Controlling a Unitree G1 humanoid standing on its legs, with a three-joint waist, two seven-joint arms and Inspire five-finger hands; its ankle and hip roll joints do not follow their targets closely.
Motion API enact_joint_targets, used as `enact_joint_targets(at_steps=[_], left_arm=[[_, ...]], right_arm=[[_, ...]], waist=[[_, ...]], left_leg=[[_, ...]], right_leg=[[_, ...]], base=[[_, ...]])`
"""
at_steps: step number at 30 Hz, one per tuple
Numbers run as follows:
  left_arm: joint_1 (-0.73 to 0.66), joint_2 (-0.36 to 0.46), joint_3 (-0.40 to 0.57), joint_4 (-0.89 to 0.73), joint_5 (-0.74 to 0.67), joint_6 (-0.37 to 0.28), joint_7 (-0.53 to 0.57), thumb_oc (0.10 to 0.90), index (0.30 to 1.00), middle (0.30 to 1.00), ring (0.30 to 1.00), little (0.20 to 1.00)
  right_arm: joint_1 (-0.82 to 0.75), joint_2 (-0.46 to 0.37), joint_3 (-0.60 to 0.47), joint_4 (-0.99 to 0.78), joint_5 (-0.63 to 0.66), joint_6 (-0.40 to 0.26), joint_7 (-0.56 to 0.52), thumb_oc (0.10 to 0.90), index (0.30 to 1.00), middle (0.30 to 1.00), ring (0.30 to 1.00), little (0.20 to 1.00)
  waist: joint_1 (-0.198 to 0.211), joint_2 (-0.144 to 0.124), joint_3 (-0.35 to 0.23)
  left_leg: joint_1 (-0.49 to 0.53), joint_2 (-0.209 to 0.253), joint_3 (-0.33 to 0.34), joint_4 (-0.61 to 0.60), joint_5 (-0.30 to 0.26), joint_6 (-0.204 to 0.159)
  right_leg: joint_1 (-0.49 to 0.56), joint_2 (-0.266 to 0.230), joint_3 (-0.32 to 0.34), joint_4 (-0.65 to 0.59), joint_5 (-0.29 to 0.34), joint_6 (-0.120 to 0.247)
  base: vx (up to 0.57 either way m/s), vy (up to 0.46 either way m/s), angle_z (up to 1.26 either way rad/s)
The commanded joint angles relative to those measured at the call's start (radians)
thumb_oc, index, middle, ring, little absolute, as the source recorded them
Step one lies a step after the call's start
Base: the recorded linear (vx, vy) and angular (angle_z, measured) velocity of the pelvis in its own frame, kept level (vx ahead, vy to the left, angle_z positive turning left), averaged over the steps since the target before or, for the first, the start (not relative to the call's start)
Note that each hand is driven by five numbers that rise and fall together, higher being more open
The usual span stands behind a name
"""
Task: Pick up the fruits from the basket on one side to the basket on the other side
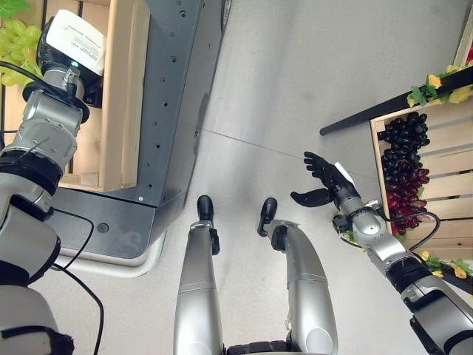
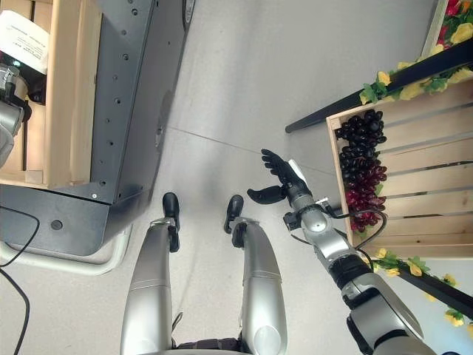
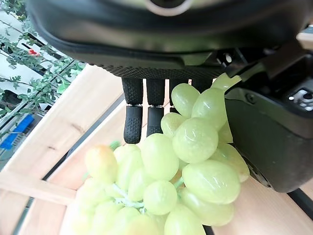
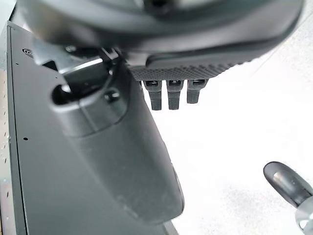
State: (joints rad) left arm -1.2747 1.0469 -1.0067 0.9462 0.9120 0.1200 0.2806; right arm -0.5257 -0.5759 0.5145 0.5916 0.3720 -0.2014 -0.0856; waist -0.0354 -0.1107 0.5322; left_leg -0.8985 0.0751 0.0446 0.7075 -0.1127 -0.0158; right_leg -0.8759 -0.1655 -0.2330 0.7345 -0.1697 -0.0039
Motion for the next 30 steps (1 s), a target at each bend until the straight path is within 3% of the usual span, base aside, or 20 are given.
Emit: enact_joint_targets(at_steps=[1,2,9,17,23,30], left_arm=[[0.024,0.111,0.125,-0.003,-0.182,0.010,0.096,0.400,0.300,0.300,0.300,0.300],[0.050,0.106,0.158,0.013,-0.298,-0.014,0.115,0.400,0.300,0.300,0.300,0.300],[0.188,0.044,0.369,0.049,-0.551,-0.144,0.189,0.400,0.300,0.300,0.300,0.300],[0.300,-0.011,0.577,0.015,-0.805,-0.222,0.212,0.400,0.300,0.300,0.300,0.300],[0.408,-0.074,0.779,-0.053,-1.100,-0.278,0.209,0.400,0.300,0.300,0.300,0.300],[0.464,-0.138,0.885,-0.098,-1.337,-0.343,0.179,0.400,0.300,0.300,0.300,0.300]], right_arm=[[0.047,-0.070,-0.101,-0.093,0.043,-0.087,-0.002,0.800,0.900,0.900,0.900,0.900],[0.047,-0.069,-0.106,-0.092,0.045,-0.088,0.004,0.800,0.900,0.900,0.900,0.900],[0.050,-0.044,-0.103,-0.114,0.038,-0.064,-0.014,0.800,0.900,0.900,0.900,0.900],[0.075,-0.009,-0.102,-0.129,0.016,-0.057,-0.007,0.800,0.900,0.900,0.900,0.900],[0.119,0.030,-0.114,-0.148,-0.007,-0.053,-0.018,0.800,0.900,0.900,0.900,0.900],[0.138,0.058,-0.115,-0.147,-0.023,-0.043,-0.027,0.800,0.900,0.900,0.900,0.900]], waist=[[-0.004,0.065,-0.012],[-0.002,0.065,-0.012],[0.007,0.059,-0.012],[0.016,0.054,-0.012],[0.026,0.050,-0.012],[0.028,0.059,-0.012]], left_leg=[[0.136,-0.036,0.096,-0.056,-0.088,0.059],[0.151,-0.038,0.095,-0.064,-0.084,0.057],[0.215,-0.045,0.087,-0.086,-0.081,0.057],[0.290,-0.050,0.074,-0.100,-0.085,0.058],[0.366,-0.059,0.062,-0.115,-0.091,0.060],[0.430,-0.067,0.064,-0.146,-0.087,0.061]], right_leg=[[0.121,0.030,0.009,-0.057,0.000,0.010],[0.135,0.032,0.011,-0.061,-0.002,0.009],[0.188,0.043,0.015,-0.048,-0.029,0.000],[0.257,0.046,0.025,-0.044,-0.051,-0.005],[0.330,0.048,0.031,-0.059,-0.063,-0.009],[0.383,0.049,0.035,-0.074,-0.071,-0.012]], base=[[0.00,0.000,0.00],[0.00,0.000,0.00],[-0.02,-0.022,0.00],[-0.01,-0.031,0.01],[0.02,-0.050,0.02],[0.00,-0.019,0.01]])
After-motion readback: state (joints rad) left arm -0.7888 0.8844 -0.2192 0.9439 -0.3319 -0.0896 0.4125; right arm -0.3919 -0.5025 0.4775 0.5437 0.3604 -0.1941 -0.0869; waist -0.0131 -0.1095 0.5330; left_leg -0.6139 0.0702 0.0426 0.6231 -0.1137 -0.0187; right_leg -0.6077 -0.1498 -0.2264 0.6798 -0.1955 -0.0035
